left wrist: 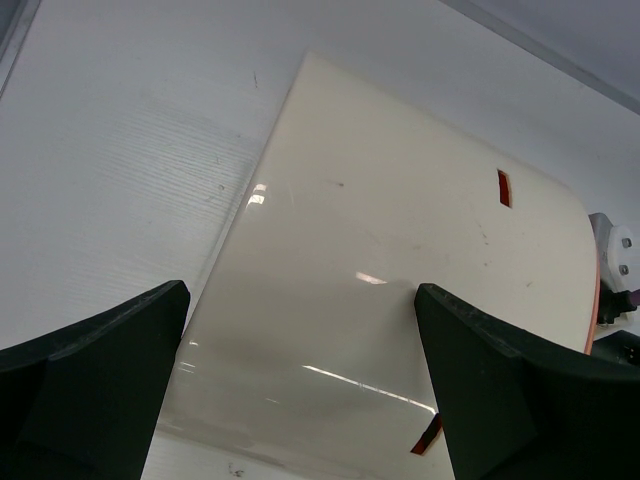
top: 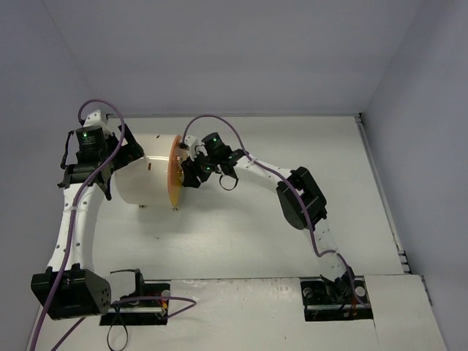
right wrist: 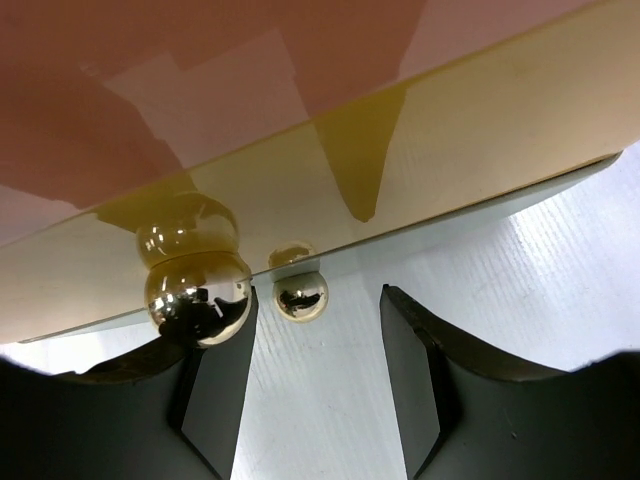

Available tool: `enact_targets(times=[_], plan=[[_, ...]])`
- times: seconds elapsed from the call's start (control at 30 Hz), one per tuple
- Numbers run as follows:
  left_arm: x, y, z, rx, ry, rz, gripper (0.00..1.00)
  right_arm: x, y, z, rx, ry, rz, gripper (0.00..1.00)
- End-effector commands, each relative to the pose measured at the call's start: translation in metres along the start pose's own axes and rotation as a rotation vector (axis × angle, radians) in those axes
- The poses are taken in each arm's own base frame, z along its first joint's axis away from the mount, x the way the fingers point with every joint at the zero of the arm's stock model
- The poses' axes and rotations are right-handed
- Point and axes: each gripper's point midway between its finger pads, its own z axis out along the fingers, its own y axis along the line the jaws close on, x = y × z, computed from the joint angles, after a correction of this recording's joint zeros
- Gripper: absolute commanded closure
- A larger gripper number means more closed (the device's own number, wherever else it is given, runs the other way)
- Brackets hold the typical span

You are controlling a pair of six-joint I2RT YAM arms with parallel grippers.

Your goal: Sort the eating utensils into containers

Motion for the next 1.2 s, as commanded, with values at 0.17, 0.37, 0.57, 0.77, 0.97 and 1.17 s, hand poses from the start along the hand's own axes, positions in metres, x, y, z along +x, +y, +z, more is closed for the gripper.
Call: enact_targets(times=[0.17,0.37,0.57,0.77,0.97,1.17], plan=[[0.001,-0.014,-0.002,0.059,0.047,0.001,0.07,-0.086,0.032,-0.008,-0.069,-0.268,-0.05,0.5],[-0.03,-0.015,-0.016,0.043,-0.037,0.026,0.07,-0.082,0.021,-0.034,0.029,-0.268,-0.046,0.5],[-0.066,-0.013,-0.042,-0.009,-0.13,0.107,0.07,-0.094,0.002,-0.116,0.234,-0.333,-0.021,0.48],[-0.097,-0.028,-0.086,0.032,-0.244,0.15,0.07,-0.098,-0.021,-0.223,0.518,-0.401,0.035,0.44],[-0.087,-0.051,-0.139,0.125,-0.298,0.258,0.07,-0.091,-0.003,-0.365,0.868,-0.488,0.036,0.27],[-0.064,-0.044,-0.191,0.129,-0.346,0.377,0.07,-0.072,0.042,-0.489,1.099,-0.71,0.123,0.08]])
